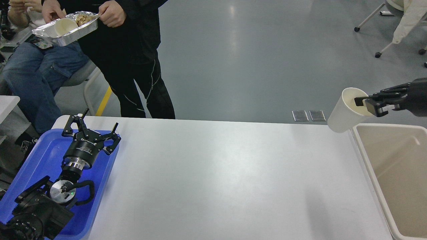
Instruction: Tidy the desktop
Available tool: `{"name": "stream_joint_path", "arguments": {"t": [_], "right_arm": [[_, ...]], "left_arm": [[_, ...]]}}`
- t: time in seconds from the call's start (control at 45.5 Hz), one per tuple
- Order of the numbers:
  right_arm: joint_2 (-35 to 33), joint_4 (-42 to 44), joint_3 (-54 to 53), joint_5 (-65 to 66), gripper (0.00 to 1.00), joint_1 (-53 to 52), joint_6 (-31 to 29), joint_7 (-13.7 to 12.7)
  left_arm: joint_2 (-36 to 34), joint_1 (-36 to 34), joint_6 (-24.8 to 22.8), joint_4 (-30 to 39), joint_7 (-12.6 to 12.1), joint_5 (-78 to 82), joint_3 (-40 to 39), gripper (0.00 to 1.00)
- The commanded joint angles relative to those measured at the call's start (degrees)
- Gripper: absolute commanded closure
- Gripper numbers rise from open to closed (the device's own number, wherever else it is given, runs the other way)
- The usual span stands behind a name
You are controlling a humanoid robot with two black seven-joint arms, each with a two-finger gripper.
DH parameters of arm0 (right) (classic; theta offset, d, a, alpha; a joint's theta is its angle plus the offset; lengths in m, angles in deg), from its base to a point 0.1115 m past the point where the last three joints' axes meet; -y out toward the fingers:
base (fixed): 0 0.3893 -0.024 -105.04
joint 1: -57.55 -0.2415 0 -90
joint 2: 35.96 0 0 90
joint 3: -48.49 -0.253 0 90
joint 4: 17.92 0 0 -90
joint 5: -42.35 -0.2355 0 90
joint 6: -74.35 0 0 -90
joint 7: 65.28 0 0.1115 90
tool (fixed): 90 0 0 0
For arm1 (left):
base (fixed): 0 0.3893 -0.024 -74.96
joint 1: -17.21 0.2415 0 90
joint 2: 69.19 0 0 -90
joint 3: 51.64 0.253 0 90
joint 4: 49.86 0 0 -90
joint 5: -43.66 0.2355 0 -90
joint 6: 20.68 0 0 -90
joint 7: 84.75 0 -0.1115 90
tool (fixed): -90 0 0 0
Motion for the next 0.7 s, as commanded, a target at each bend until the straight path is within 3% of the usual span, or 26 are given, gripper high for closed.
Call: {"name": "stream_joint_path", "arguments": {"t": [0.0,0.681], "right_arm": [[-1.66,3.78,-0.26,-5.15,1.0,1.96,1.14,0.03],[-2.8,21.44,-0.26,-30.45,1.0,11.45,6.68,0.03]], "left_arm": [[0.0,0.0,0.0,0.0,0.0,0.02,0.0,0.0],[0.0,0.0,0.0,0.0,0.0,-0.07,0.0,0.0]]}}
